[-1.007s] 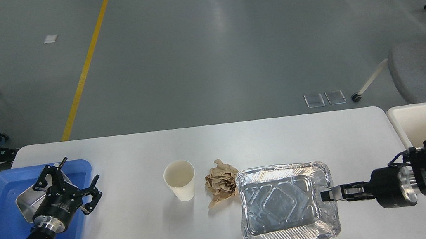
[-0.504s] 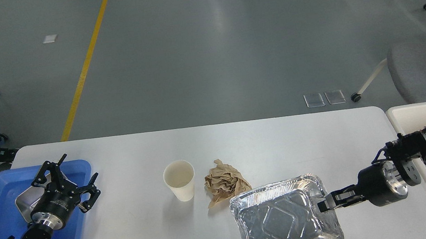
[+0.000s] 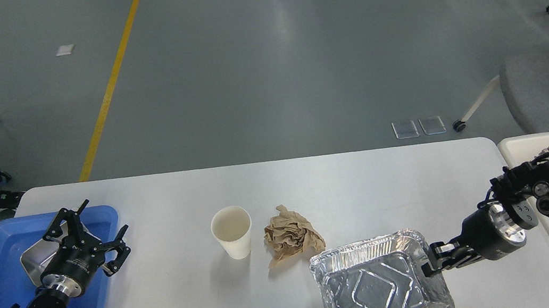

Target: Tidy desktop

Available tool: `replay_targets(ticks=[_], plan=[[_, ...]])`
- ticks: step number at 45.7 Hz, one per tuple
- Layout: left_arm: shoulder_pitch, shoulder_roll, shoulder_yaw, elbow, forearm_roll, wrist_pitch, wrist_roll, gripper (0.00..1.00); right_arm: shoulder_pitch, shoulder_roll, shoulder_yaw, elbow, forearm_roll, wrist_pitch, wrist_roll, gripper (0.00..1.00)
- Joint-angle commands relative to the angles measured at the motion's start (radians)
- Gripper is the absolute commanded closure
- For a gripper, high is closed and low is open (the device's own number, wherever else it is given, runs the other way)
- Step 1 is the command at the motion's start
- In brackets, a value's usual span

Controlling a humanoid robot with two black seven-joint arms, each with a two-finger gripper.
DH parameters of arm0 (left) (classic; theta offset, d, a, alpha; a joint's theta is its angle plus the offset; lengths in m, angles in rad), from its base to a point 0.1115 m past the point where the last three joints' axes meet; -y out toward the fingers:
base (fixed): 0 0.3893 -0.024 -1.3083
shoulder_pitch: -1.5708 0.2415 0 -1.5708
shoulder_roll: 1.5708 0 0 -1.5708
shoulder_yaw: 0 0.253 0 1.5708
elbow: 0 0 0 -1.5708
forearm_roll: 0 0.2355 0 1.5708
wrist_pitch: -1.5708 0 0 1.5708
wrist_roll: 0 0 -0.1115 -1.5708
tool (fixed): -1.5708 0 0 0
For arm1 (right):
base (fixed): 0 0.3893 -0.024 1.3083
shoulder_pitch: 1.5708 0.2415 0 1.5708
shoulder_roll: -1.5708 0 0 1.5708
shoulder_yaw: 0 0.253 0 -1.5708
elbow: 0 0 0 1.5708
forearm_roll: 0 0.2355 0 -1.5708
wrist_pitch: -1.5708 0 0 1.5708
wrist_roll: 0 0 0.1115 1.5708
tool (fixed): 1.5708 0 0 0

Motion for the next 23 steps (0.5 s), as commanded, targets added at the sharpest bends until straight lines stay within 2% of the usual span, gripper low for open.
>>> replay_targets(ticks=[1, 8, 14, 23], plan=[[0.002, -0.004, 0.000, 0.000, 0.016, 0.000, -0.002, 0.03, 0.037, 0.025, 0.000, -0.046, 0.076, 0.000, -0.035, 1.00], [0.003, -0.007, 0.000, 0.000, 0.018, 0.000, -0.002, 0.03, 0.049, 0.035, 0.002, -0.055, 0.148, 0.000, -0.072, 1.00], [0.006, -0.005, 0.000, 0.000, 0.018, 0.000, -0.002, 0.03, 0.060, 0.067, 0.003, -0.057, 0.206, 0.000, -0.122, 1.00], [0.011, -0.007, 0.000, 0.000, 0.020, 0.011, 0.000, 0.03, 0.060, 0.087, 0.006, -0.059, 0.246, 0.000, -0.150, 1.00]])
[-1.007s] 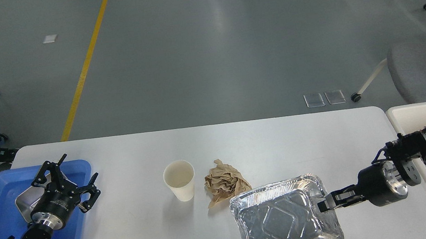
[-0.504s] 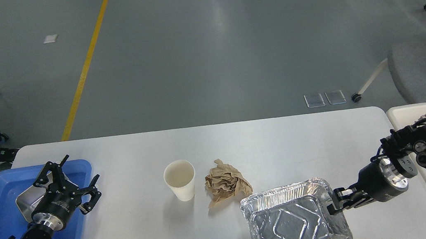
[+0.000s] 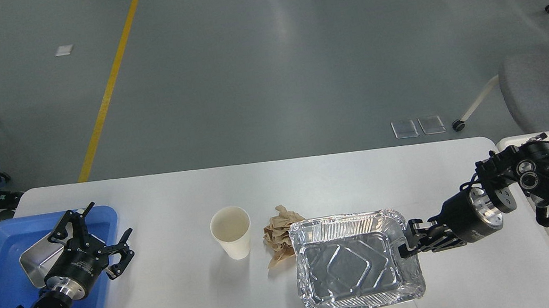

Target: Tidy desktop

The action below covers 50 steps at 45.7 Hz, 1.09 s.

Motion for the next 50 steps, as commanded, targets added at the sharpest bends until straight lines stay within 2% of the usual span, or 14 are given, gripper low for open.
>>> replay_targets(ticks=[1, 4, 8, 15, 24, 32, 36, 39, 43, 45, 50], plan=[[0.002, -0.001, 0.000, 0.000, 0.000, 0.018, 0.002, 0.03, 0.000, 0.016, 0.001, -0.001, 0.037, 0.000, -0.027, 1.00], [-0.002, -0.003, 0.000, 0.000, 0.000, 0.046, 0.000, 0.03, 0.000, 0.024, 0.001, 0.000, 0.049, -0.006, -0.048, 1.00], [-0.003, -0.006, -0.002, 0.000, -0.002, 0.073, -0.003, 0.03, -0.001, 0.026, 0.001, 0.002, 0.049, -0.015, -0.055, 1.00], [-0.012, -0.003, -0.005, 0.000, -0.004, 0.063, -0.012, 0.03, -0.001, 0.024, 0.001, 0.003, 0.049, -0.015, -0.055, 1.00], [-0.020, 0.011, 0.000, 0.000, 0.027, 0.083, -0.095, 0.03, -0.004, 0.021, 0.001, 0.003, 0.049, -0.018, -0.055, 1.00], [-0.040, 0.031, 0.000, 0.000, 0.240, 0.118, -0.141, 0.03, -0.012, 0.016, 0.001, 0.009, 0.048, -0.023, -0.055, 1.00], [-0.048, 0.034, 0.005, -0.002, 0.378, 0.130, -0.146, 0.03, -0.013, 0.016, 0.001, 0.011, 0.048, -0.035, -0.056, 1.00], [-0.067, 0.037, 0.018, -0.011, 0.499, 0.173, -0.146, 0.03, -0.015, 0.015, 0.001, 0.014, 0.048, -0.036, -0.056, 1.00], [-0.080, 0.046, 0.060, -0.013, 0.616, 0.286, -0.132, 0.03, -0.015, 0.013, 0.001, 0.018, 0.048, -0.040, -0.056, 1.00], [-0.086, 0.056, 0.092, -0.011, 0.641, 0.334, -0.138, 0.03, -0.015, 0.009, 0.001, 0.018, 0.048, -0.040, -0.056, 1.00], [-0.078, 0.123, 0.168, -0.034, 0.656, 0.342, -0.156, 0.03, -0.018, 0.009, 0.002, 0.025, 0.048, -0.043, -0.056, 1.00]])
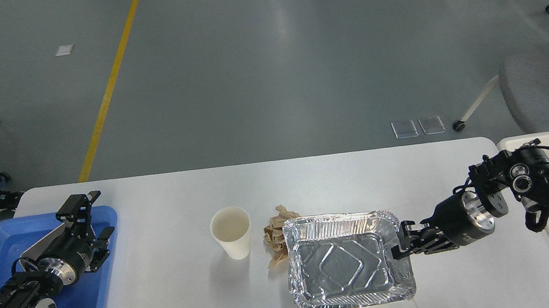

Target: Tidy desktop

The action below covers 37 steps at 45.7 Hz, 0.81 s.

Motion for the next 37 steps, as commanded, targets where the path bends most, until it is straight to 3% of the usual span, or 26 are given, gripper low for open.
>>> replay_targets(ticks=[1, 5, 13, 24, 30, 37], plan=[[0.005, 0.083, 0.100, -0.031, 0.034, 0.028, -0.017, 0.03, -0.001, -0.001, 0.002, 0.009, 0.000, -0.004, 0.000, 1.00], [0.006, 0.182, 0.211, -0.123, 0.034, 0.024, -0.017, 0.03, -0.002, 0.000, 0.002, 0.011, 0.000, -0.023, 0.000, 1.00], [0.020, 0.500, 0.419, -0.479, 0.036, 0.036, -0.017, 0.02, -0.001, 0.005, 0.002, 0.011, 0.000, -0.027, 0.000, 1.00], [0.020, 1.031, 0.485, -0.953, 0.037, 0.002, -0.004, 0.02, 0.007, 0.003, 0.008, 0.023, 0.000, -0.029, 0.000, 1.00], [0.016, 1.292, 0.482, -1.065, 0.037, -0.117, -0.006, 0.02, 0.010, 0.008, 0.008, 0.023, 0.000, -0.040, 0.000, 1.00], [-0.003, 1.542, 0.467, -1.061, 0.034, -0.373, -0.018, 0.02, 0.015, 0.006, 0.008, 0.028, 0.000, -0.043, 0.000, 1.00]])
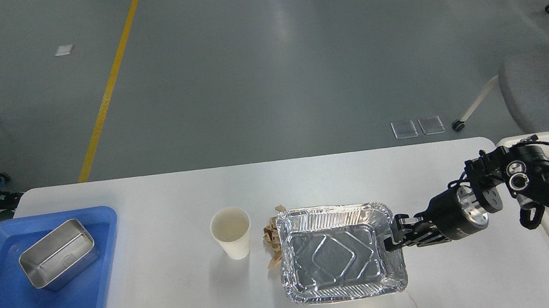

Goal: Tidy desktop
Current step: 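Reach the left gripper from the blue tray toward the white paper cup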

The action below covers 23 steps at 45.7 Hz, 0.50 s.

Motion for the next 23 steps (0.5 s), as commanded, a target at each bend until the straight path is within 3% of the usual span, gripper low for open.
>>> replay_targets(ticks=[1, 7, 11, 17, 23], plan=[[-0.020, 0.189, -0.021, 0.012, -0.003, -0.211, -0.010, 0.02, 0.004, -0.001, 0.000, 0.006, 0.000, -0.001, 0.000, 1.00], [-0.169, 0.272, -0.054, 0.025, -0.001, -0.372, 0.006, 0.02, 0.009, 0.001, 0.000, 0.007, 0.000, -0.003, 0.000, 1.00], [-0.258, 0.272, -0.050, 0.025, -0.001, -0.431, 0.032, 0.02, 0.009, -0.001, 0.000, 0.009, -0.001, -0.003, 0.000, 1.00], [-0.309, 0.256, -0.049, 0.025, -0.001, -0.445, 0.107, 0.02, 0.009, -0.012, 0.000, 0.023, 0.000, -0.003, 0.000, 1.00], [-0.309, 0.241, -0.050, 0.026, -0.001, -0.445, 0.115, 0.02, 0.007, -0.024, 0.001, 0.047, 0.000, -0.006, 0.000, 1.00]])
